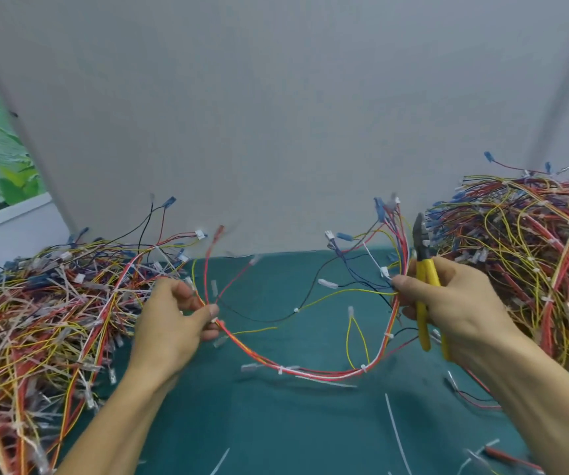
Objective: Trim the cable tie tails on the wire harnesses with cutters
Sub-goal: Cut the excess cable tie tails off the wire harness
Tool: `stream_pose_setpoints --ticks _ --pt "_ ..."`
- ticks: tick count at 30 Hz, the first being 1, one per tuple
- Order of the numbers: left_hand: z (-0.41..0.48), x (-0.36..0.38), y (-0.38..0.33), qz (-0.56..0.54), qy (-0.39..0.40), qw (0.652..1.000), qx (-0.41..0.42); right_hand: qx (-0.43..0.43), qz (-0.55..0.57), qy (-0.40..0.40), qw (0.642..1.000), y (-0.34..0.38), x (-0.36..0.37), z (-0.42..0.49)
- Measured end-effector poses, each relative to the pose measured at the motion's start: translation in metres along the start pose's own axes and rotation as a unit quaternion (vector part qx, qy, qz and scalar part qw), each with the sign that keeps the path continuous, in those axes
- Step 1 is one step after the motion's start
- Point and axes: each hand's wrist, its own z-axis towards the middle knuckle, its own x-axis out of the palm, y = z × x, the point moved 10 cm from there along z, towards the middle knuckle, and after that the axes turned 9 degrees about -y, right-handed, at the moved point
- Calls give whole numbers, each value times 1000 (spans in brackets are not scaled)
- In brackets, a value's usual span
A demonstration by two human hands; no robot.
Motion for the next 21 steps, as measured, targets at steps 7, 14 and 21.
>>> stream_pose_setpoints --ticks 7,14,21 --pt "-3 6 5 -146 5 987 -59 4 33 -4 999 -8 -2 7" --pt "-3 11 6 -162 16 985 -54 -7 16 5 1000 -8 0 7" --pt "-4 13 8 -182 16 981 -68 14 23 5 1000 -11 0 6"
